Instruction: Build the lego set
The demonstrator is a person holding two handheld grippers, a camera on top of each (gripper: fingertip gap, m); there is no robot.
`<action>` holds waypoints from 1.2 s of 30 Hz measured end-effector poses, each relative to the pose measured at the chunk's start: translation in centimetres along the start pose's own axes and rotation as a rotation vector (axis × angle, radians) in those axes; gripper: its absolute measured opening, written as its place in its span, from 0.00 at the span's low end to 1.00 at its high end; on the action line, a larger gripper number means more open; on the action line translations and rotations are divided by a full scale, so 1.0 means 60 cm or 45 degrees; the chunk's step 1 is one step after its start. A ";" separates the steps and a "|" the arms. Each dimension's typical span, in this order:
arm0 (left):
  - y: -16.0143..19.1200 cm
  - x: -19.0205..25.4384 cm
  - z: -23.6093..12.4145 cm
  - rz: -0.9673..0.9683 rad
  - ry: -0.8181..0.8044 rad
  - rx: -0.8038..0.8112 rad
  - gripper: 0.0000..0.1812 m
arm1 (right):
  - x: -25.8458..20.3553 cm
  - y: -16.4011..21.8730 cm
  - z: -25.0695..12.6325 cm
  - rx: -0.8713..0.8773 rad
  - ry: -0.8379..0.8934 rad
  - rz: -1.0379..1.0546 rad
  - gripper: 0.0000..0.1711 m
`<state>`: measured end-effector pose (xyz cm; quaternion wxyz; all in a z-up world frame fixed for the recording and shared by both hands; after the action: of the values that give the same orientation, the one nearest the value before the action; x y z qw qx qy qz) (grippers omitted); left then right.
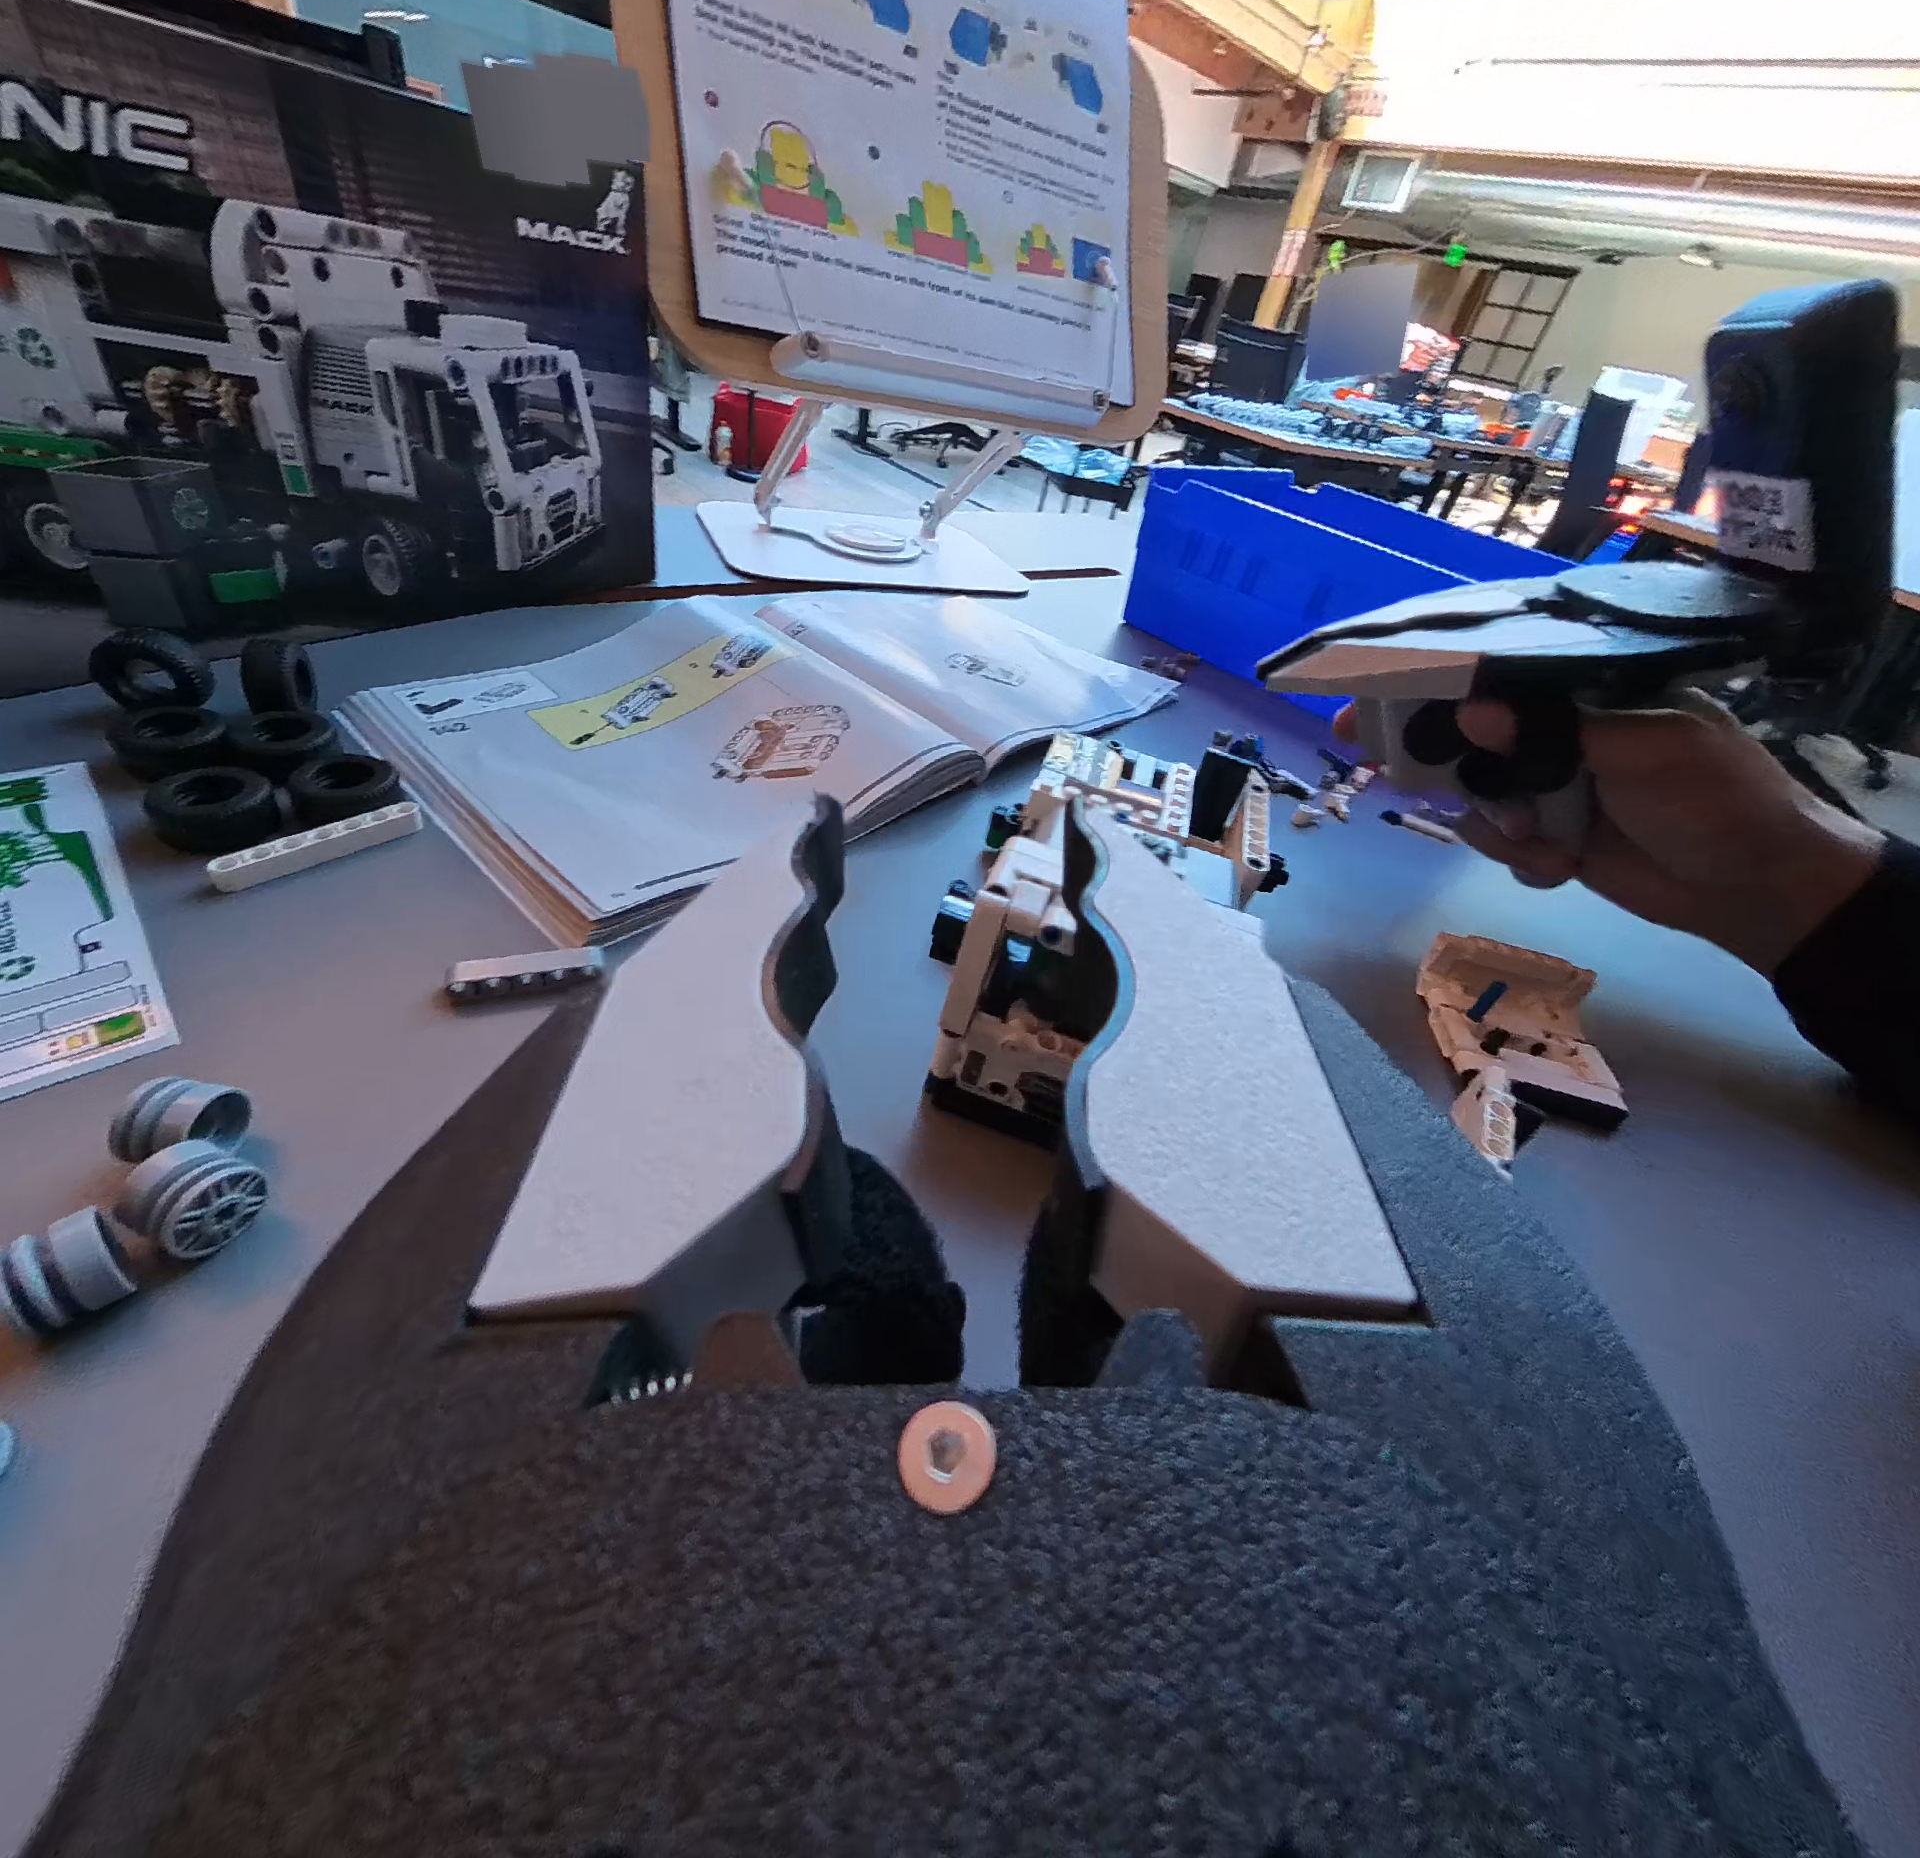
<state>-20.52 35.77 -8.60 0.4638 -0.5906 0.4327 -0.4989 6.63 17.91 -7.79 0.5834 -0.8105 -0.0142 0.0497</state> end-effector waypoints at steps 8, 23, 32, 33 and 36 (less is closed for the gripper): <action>-0.023 0.081 -0.015 0.162 0.363 -0.158 0.19 | -0.040 0.029 -0.099 -0.158 0.081 0.101 0.11; 0.062 0.175 0.057 0.350 0.724 -0.820 0.18 | -0.108 0.121 -0.144 -0.482 0.114 -0.036 0.12; 0.070 0.182 0.055 0.471 0.597 -0.830 0.05 | -0.094 0.106 -0.144 -0.456 0.061 0.095 0.04; 0.061 0.181 0.053 0.454 0.567 -0.801 0.04 | -0.093 0.101 -0.146 -0.437 0.057 0.155 0.04; 0.029 0.179 0.043 0.354 0.507 -0.691 0.04 | -0.104 0.093 -0.149 -0.378 0.049 0.211 0.04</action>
<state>-16.67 25.27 -8.45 0.2603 -0.5190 0.7074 -0.4031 1.09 7.20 -9.85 0.4514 -0.8870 0.0567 0.0797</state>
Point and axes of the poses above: each gripper's, where its closed fingertips meet, z out along the fingers, y out of its underside, x = y × z across the jaws, the point moved 10 cm from there along -z, back along the fingers, and after that the axes turned 1 degree about -y, right-handed, at the moved point
